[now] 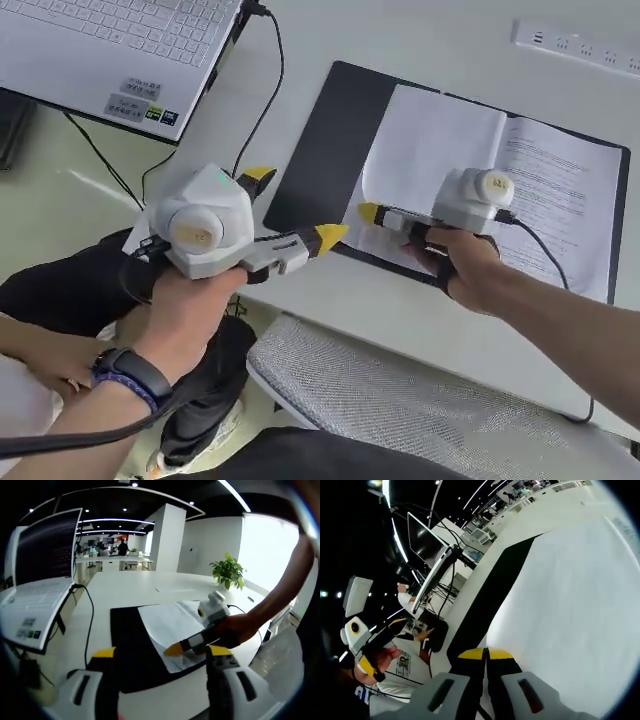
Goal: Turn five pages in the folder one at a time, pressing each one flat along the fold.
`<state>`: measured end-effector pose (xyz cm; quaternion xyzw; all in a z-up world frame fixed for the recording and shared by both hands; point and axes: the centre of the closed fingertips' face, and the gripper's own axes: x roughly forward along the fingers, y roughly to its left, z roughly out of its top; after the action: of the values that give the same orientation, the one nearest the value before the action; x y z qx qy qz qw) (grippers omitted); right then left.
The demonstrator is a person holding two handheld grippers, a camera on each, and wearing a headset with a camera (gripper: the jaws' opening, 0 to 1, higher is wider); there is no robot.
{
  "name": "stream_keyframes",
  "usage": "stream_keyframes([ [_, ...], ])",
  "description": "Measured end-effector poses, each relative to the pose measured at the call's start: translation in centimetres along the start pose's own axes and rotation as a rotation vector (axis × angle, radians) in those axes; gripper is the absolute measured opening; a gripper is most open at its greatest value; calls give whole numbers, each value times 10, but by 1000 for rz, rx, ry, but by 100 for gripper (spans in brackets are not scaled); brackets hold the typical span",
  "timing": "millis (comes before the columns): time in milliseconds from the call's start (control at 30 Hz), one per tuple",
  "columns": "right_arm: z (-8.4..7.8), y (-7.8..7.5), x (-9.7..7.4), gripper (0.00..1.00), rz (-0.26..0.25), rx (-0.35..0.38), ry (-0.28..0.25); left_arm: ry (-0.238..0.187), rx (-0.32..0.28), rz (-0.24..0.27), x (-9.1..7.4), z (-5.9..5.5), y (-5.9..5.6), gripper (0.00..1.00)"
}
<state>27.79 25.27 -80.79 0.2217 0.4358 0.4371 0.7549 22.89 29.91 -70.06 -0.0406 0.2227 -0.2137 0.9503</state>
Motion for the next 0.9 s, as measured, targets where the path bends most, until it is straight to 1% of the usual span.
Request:
stream_keyframes([
  [167,1,2,3,0,-6,-11,-4,0,-1,2,-1,0,-2,70],
  [367,1,4,1,0,-13,-30,-4,2,0,0,-1,-1,-3,71],
  [600,-1,14,0,10,3,-25,-8,1,1,-4,-2,1,-6,70],
  [700,-6,20,1,13,12,-45,8,2,2,-6,-1,1,-7,70],
  [900,-7,25,-2,17,31,-52,6,3,15,-15,2,4,-8,70],
])
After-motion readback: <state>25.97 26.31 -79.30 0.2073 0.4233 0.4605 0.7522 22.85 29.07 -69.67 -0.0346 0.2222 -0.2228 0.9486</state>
